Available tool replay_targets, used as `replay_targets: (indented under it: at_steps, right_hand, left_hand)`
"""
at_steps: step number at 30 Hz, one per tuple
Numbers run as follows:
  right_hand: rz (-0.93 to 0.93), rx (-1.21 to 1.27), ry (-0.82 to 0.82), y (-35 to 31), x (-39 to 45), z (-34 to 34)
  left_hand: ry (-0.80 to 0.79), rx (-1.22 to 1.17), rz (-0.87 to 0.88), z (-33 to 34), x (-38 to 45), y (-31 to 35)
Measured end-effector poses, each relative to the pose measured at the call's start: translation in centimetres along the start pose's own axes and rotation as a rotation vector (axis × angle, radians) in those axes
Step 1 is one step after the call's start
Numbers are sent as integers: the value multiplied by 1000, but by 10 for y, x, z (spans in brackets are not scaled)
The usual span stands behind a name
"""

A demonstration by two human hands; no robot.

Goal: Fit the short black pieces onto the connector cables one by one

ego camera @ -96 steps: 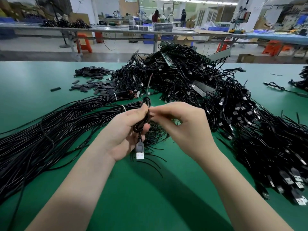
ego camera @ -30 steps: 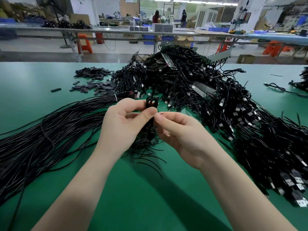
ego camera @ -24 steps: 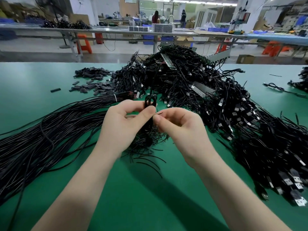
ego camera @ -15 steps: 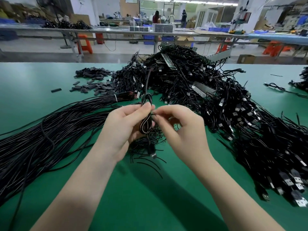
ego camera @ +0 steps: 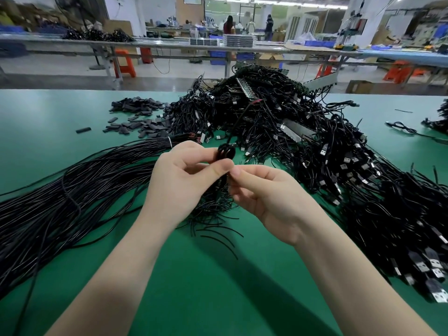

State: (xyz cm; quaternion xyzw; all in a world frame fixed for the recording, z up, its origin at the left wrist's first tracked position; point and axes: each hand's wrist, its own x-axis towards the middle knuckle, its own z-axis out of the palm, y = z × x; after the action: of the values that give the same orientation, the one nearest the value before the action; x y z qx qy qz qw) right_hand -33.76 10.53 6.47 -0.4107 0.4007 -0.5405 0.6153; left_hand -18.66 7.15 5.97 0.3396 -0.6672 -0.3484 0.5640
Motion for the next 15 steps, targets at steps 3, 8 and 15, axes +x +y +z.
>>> replay_targets:
  at_steps: [3, 8, 15]
  right_hand:
    - [-498, -467, 135, 13, 1, 4]
    - [-1359, -1241, 251, 20, 8, -4]
    - [-181, -318, 71, 5, 5, -1]
  left_hand:
    - [36, -105, -159, 3, -2, 4]
    - [-160, -416, -612, 0, 0, 13]
    - [78, -61, -121, 0, 1, 5]
